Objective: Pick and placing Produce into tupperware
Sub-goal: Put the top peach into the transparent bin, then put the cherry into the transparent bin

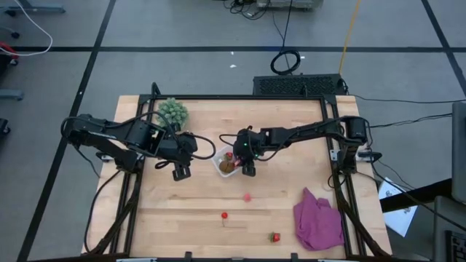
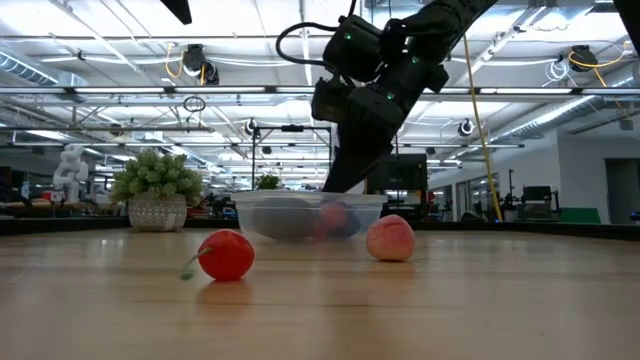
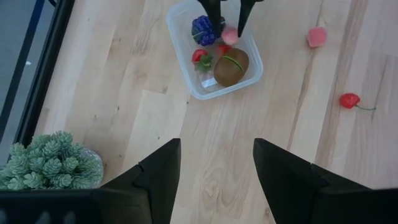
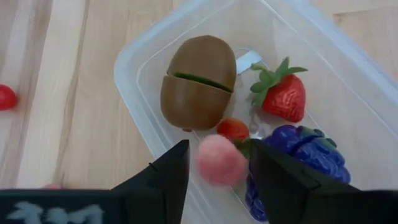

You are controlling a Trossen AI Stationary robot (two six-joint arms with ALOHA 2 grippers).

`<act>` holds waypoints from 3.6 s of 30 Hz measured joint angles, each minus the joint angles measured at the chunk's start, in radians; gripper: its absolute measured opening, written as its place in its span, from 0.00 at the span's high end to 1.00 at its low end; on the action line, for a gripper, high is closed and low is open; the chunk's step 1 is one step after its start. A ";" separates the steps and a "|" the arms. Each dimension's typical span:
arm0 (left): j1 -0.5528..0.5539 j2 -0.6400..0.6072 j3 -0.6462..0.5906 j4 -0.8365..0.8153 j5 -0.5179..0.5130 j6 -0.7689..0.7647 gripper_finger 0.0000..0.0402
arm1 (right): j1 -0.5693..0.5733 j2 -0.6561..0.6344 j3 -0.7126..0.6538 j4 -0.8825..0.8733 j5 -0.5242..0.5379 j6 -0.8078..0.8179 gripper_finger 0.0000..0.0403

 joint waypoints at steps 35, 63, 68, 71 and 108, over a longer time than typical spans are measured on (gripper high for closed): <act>-0.166 0.143 -0.434 0.826 0.276 -0.153 0.48 | 0.076 -0.660 0.132 -0.283 0.319 -0.008 0.53; -0.186 0.437 -0.432 1.070 0.358 -0.187 0.48 | 0.090 -0.523 0.130 -0.311 0.316 -0.037 0.53; -0.186 0.436 -0.432 1.074 0.326 -0.183 0.48 | 0.090 -0.523 0.130 -0.312 0.315 -0.043 0.53; -0.186 0.436 -0.432 1.074 0.323 -0.184 0.48 | 0.090 -0.523 0.130 -0.312 0.316 -0.047 0.53; -0.211 0.529 -0.430 1.125 0.297 -0.188 0.48 | 0.089 -0.523 0.130 -0.297 0.315 -0.053 0.53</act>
